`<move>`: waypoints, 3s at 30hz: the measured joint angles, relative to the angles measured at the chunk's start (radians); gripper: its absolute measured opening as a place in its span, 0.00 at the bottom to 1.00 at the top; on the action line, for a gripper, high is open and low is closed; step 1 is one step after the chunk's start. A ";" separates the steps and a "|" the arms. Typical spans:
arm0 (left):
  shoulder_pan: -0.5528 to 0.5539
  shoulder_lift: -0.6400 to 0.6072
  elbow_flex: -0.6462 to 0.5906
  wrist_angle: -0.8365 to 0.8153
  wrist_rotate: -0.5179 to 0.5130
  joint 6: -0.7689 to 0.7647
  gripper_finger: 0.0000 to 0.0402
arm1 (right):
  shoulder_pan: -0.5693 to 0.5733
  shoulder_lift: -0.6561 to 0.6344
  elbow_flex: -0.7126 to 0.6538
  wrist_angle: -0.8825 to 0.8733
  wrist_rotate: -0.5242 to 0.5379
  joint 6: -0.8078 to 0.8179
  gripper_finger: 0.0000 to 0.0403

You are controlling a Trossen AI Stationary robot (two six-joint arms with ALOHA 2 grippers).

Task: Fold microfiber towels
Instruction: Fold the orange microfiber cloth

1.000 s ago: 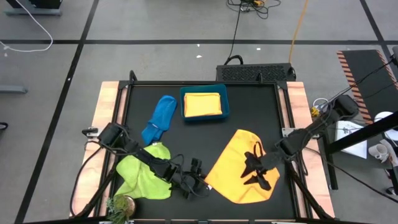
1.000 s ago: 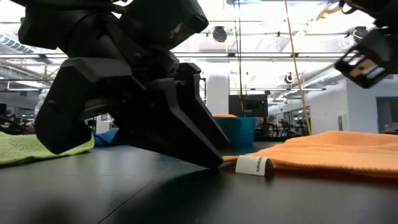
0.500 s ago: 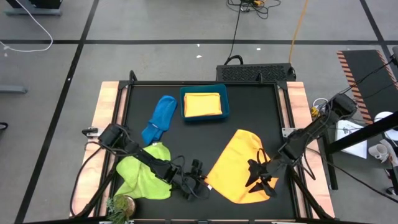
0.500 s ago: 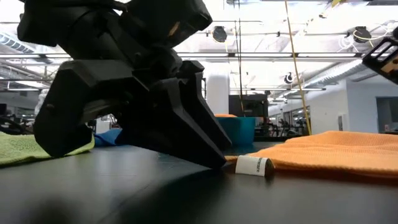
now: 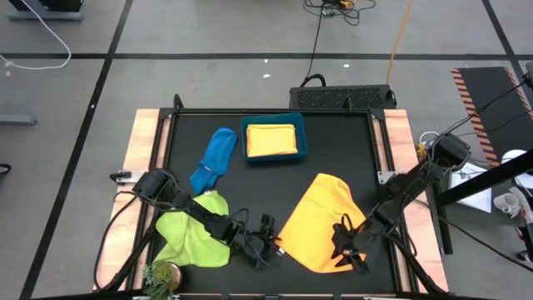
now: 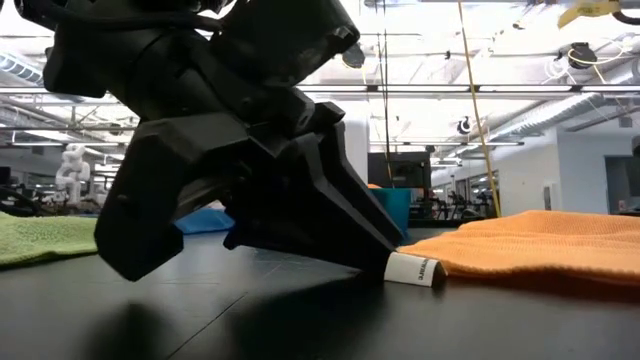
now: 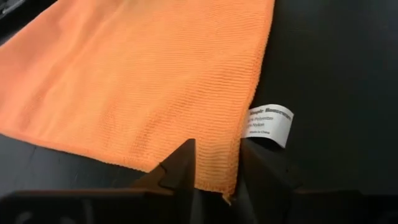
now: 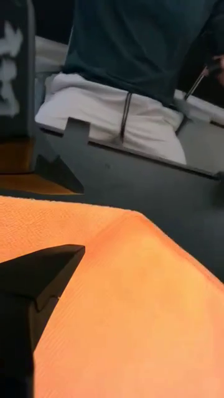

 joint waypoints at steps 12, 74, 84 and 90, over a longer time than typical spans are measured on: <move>-0.003 0.002 -0.002 -0.001 0.025 0.033 0.03 | -0.016 0.047 0.005 -0.102 0.004 -0.008 0.42; -0.357 -0.597 0.110 -0.364 -0.609 0.087 0.00 | -0.185 -0.467 0.217 -0.044 0.266 -0.661 0.00; -0.409 -0.596 0.282 -0.459 -0.726 0.127 0.00 | -0.168 -0.466 0.322 -0.040 0.216 -0.711 0.00; -0.379 -0.597 0.341 -0.617 -0.782 0.031 0.00 | -0.185 -0.466 0.325 -0.051 0.287 -0.699 0.00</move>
